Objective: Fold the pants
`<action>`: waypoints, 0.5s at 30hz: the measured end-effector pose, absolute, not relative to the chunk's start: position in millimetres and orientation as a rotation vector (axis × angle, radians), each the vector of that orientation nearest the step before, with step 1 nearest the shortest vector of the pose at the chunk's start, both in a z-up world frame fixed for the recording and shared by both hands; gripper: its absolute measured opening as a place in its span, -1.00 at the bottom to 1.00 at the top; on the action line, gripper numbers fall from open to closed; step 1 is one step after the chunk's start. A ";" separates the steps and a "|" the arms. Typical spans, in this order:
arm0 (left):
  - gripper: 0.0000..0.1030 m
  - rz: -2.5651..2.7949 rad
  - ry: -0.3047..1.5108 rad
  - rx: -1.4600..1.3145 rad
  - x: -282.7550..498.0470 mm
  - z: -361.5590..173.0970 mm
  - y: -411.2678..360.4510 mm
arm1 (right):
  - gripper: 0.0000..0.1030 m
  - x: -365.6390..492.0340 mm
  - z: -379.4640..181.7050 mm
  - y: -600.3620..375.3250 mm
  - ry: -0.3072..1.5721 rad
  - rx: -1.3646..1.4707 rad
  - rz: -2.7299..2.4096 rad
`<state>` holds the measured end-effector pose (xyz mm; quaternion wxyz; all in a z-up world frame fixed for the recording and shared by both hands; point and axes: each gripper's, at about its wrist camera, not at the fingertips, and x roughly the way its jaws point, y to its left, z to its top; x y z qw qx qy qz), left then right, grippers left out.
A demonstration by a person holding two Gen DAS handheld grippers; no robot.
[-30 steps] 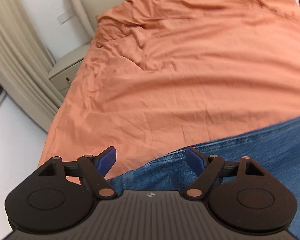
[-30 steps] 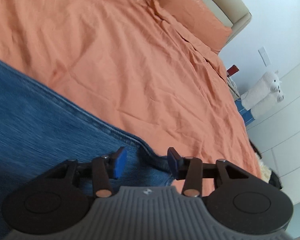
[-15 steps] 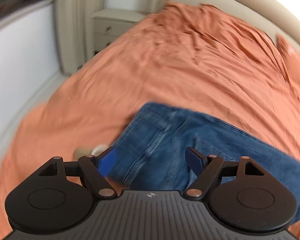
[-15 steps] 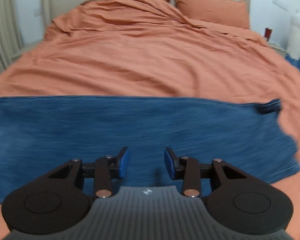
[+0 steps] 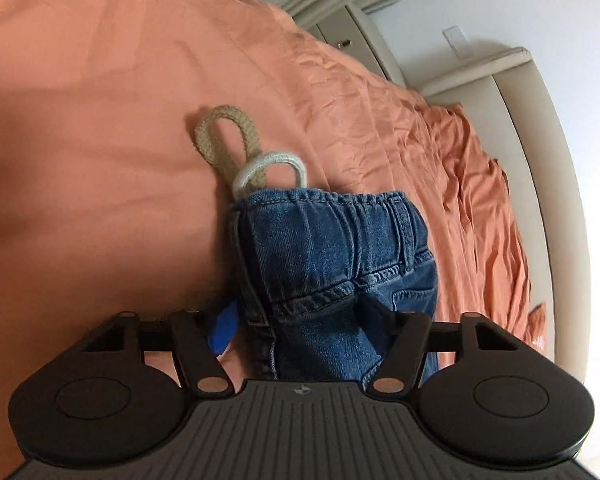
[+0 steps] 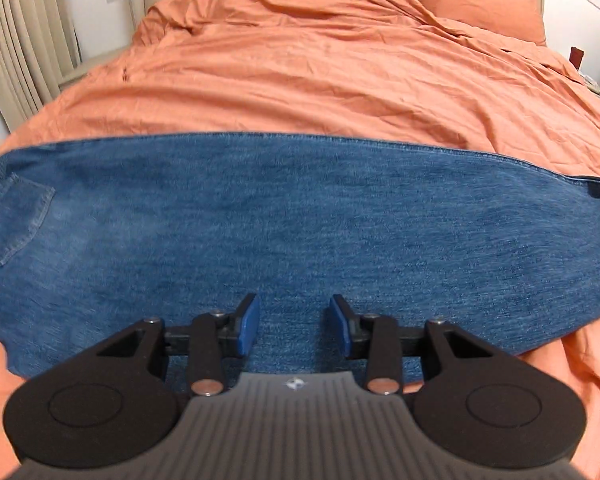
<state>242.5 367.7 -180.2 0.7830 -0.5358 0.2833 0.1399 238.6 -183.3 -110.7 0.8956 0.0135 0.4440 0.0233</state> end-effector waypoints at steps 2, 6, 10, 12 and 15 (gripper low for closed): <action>0.05 0.330 0.614 -1.115 245.5 -175.3 365.3 | -0.33 245.2 -114.7 -184.9 0.945 0.016 0.028; -0.45 0.334 0.613 -0.929 248.7 -143.8 360.7 | -0.33 251.0 -120.9 -186.3 0.982 0.003 0.016; -0.51 0.269 0.590 -0.711 249.8 -101.4 348.6 | -0.31 250.6 -123.6 -185.0 0.993 -0.018 0.019; -0.52 0.274 0.598 -0.650 253.4 -97.7 346.6 | -0.30 249.7 -123.4 -184.6 0.991 -0.022 0.019; -0.52 0.339 0.703 -0.618 269.2 -126.3 351.6 | -0.29 245.8 -123.1 -185.2 0.988 -0.013 0.015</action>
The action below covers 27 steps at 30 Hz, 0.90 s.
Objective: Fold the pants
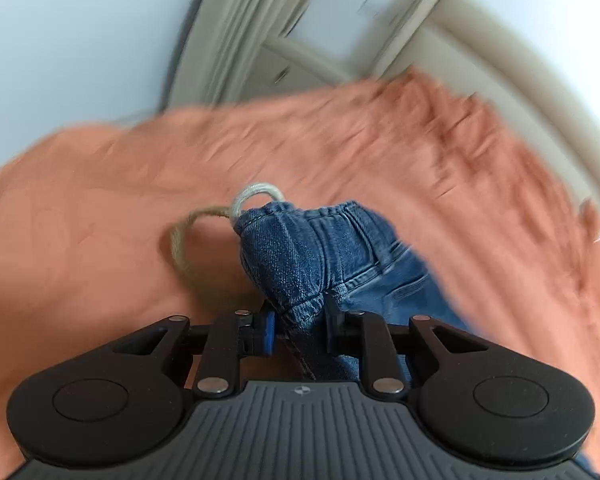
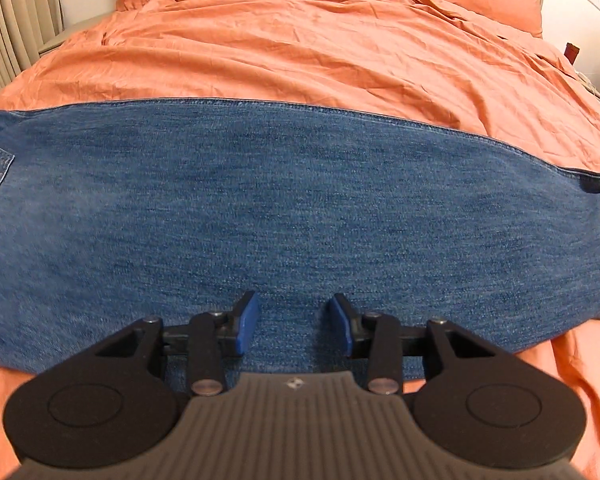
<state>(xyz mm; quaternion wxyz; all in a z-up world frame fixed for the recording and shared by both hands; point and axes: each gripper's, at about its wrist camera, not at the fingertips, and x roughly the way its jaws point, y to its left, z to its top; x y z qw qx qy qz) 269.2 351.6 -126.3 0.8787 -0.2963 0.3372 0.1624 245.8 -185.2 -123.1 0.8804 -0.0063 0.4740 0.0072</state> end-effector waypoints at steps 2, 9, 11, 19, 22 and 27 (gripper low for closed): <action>-0.52 0.373 0.773 -0.577 278.7 -152.6 351.3 | -0.29 243.2 -122.2 -187.0 0.987 -0.008 0.015; -0.07 0.377 0.837 -0.426 289.2 -143.2 342.3 | -0.29 226.8 -111.3 -191.3 0.967 0.022 0.020; 0.37 0.380 0.814 -0.351 279.7 -128.4 337.2 | -0.29 213.9 -102.7 -185.3 0.944 0.027 0.061; 0.32 0.168 0.787 -0.088 233.7 -85.0 281.4 | -0.29 154.3 -102.9 -111.4 0.894 -0.067 0.386; 0.32 0.059 0.792 0.005 220.6 -81.9 248.9 | -0.28 148.3 -120.2 -79.7 0.901 -0.133 0.483; 0.30 -0.029 0.813 0.082 217.9 -87.5 216.6 | -0.06 142.1 -127.0 -36.6 0.756 -0.296 0.536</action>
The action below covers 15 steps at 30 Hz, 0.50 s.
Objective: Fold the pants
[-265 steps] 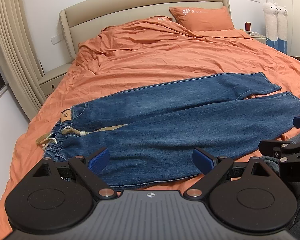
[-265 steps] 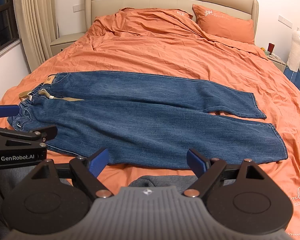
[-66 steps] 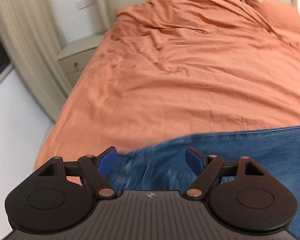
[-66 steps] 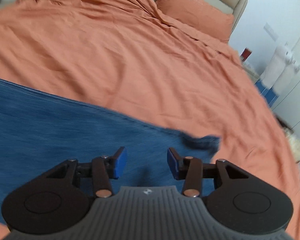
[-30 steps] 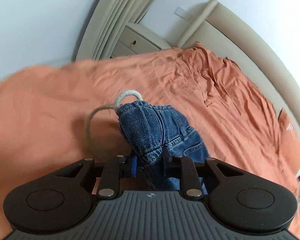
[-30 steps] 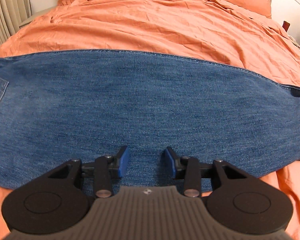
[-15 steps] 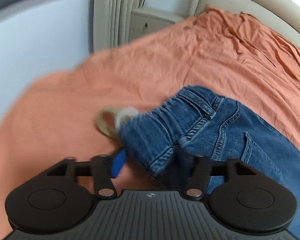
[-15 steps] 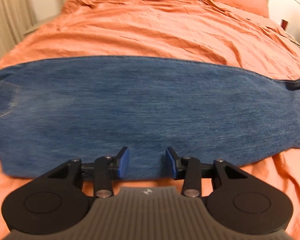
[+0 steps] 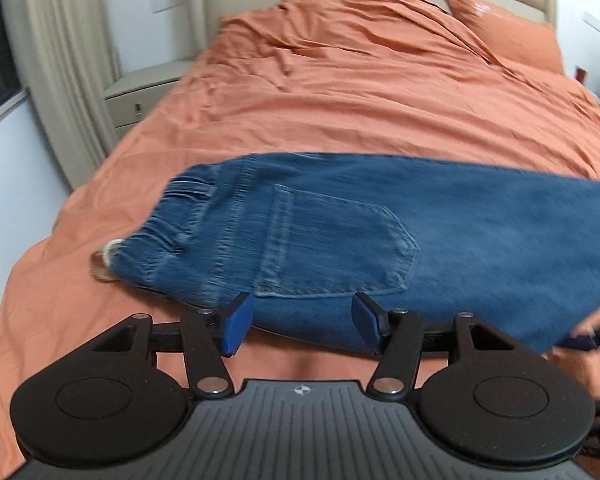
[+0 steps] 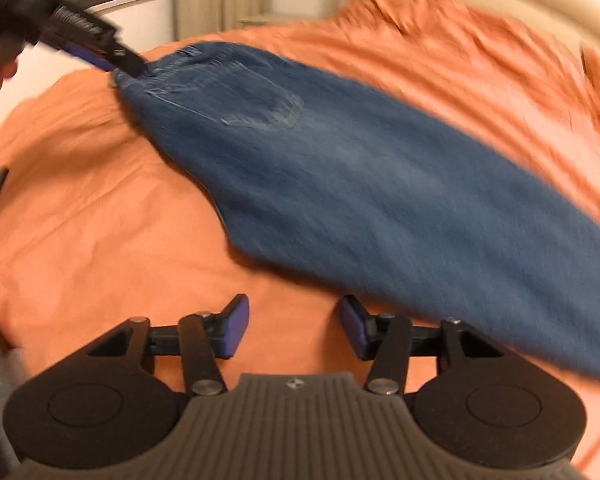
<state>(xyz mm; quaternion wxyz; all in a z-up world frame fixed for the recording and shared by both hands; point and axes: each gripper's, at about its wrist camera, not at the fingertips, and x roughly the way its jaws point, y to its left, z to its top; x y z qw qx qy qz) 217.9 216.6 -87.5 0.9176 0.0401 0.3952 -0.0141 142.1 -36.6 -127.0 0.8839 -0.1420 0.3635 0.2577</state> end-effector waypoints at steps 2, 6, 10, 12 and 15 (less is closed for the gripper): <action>0.20 -0.037 0.823 0.086 219.0 -88.8 213.2 | -0.06 143.0 -120.4 -30.1 0.719 -0.290 0.545; 0.17 -0.058 0.846 0.031 223.6 -90.9 217.9 | -0.06 142.2 -109.9 -19.4 0.648 -0.325 0.553; 0.05 -0.078 0.868 -0.018 222.8 -93.0 220.4 | -0.08 155.3 -119.2 -1.6 0.672 -0.396 0.549; 0.01 -0.090 0.870 -0.033 223.7 -93.4 219.4 | -0.15 163.8 -133.4 -1.6 0.732 -0.371 0.544; -0.05 -0.112 0.863 -0.010 223.6 -92.6 213.8 | -0.90 161.7 -132.3 0.9 0.729 -0.349 0.538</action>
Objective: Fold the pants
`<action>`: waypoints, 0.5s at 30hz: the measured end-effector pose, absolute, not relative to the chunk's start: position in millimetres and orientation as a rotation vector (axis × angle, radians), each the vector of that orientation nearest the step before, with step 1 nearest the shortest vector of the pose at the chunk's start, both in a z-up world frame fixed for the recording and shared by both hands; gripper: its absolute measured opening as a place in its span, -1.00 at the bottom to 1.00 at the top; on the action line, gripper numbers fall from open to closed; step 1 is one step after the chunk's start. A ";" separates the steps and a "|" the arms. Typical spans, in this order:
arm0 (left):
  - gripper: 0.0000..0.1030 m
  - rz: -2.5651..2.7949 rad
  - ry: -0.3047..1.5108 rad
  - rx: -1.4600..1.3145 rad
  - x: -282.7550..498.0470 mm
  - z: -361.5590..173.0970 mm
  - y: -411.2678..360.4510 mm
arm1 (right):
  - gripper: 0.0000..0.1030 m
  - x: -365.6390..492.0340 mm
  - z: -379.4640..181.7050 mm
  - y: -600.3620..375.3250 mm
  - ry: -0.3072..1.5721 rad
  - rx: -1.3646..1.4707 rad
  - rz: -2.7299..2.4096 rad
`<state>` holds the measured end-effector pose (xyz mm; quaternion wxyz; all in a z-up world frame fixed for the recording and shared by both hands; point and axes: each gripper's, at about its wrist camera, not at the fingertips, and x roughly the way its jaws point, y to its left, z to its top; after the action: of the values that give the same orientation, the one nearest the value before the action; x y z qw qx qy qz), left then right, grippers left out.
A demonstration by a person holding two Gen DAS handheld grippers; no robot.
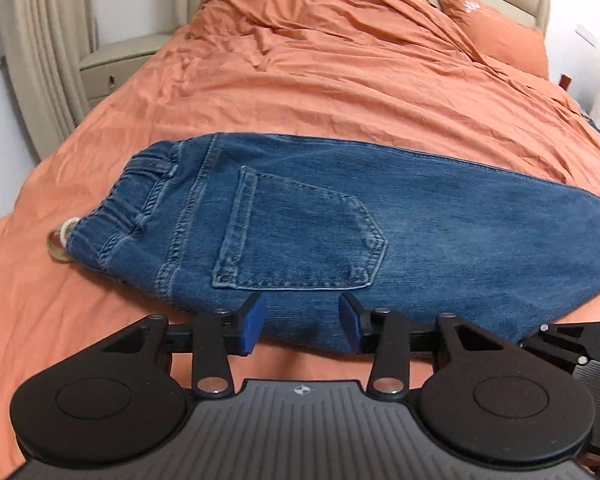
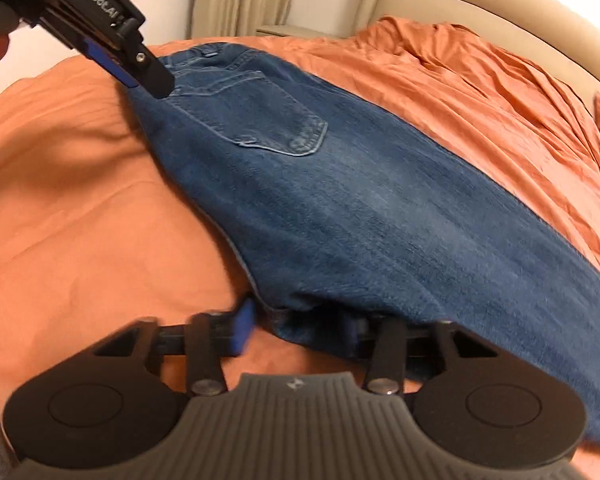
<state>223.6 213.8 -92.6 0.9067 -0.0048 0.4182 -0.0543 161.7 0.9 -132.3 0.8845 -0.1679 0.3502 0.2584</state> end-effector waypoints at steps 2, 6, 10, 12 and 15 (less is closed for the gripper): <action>-0.09 -0.133 0.856 0.006 223.2 -91.6 209.1 | -0.93 152.0 -119.0 6.4 0.702 -0.365 0.526; -0.13 -0.157 0.867 0.051 226.8 -95.0 193.4 | -0.96 145.2 -119.1 7.7 0.780 -0.312 0.494; -0.15 -0.169 0.875 0.118 225.2 -93.7 172.8 | -0.96 150.6 -134.7 7.4 0.849 -0.267 0.477; -0.15 -0.170 0.870 0.132 224.0 -90.6 166.0 | -0.94 155.8 -127.3 0.8 0.909 -0.204 0.496; -0.15 -0.165 0.869 0.126 226.0 -84.9 159.6 | -0.93 151.9 -115.7 -19.0 0.967 -0.099 0.509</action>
<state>226.0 159.6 -84.9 0.9018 0.0611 0.4203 -0.0799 151.9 -19.0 -115.7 0.8532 -0.0469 0.4597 0.2421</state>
